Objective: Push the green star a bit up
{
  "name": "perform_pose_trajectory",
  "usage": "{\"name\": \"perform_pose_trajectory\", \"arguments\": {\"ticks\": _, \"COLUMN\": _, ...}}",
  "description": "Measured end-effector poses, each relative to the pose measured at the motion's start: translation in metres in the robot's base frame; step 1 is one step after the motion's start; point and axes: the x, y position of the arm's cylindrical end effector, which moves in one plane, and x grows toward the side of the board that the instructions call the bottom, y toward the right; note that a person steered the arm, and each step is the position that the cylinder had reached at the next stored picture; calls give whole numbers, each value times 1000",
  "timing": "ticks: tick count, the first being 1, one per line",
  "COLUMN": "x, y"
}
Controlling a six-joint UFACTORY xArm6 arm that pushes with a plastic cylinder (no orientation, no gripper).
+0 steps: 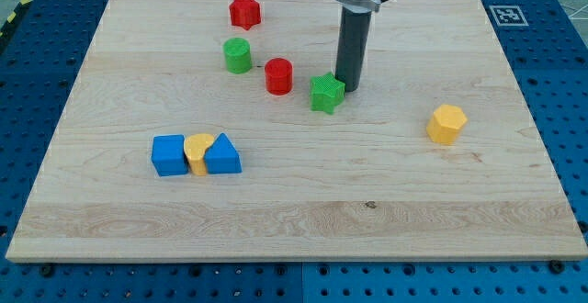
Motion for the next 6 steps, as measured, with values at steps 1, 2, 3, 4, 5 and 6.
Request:
{"name": "perform_pose_trajectory", "arguments": {"ticks": 1, "x": 3, "y": 44}}
{"name": "perform_pose_trajectory", "arguments": {"ticks": 2, "x": 26, "y": 34}}
{"name": "perform_pose_trajectory", "arguments": {"ticks": 3, "x": 44, "y": 16}}
{"name": "perform_pose_trajectory", "arguments": {"ticks": 4, "x": 61, "y": -3}}
{"name": "perform_pose_trajectory", "arguments": {"ticks": 5, "x": 70, "y": -27}}
{"name": "perform_pose_trajectory", "arguments": {"ticks": 6, "x": 52, "y": -31}}
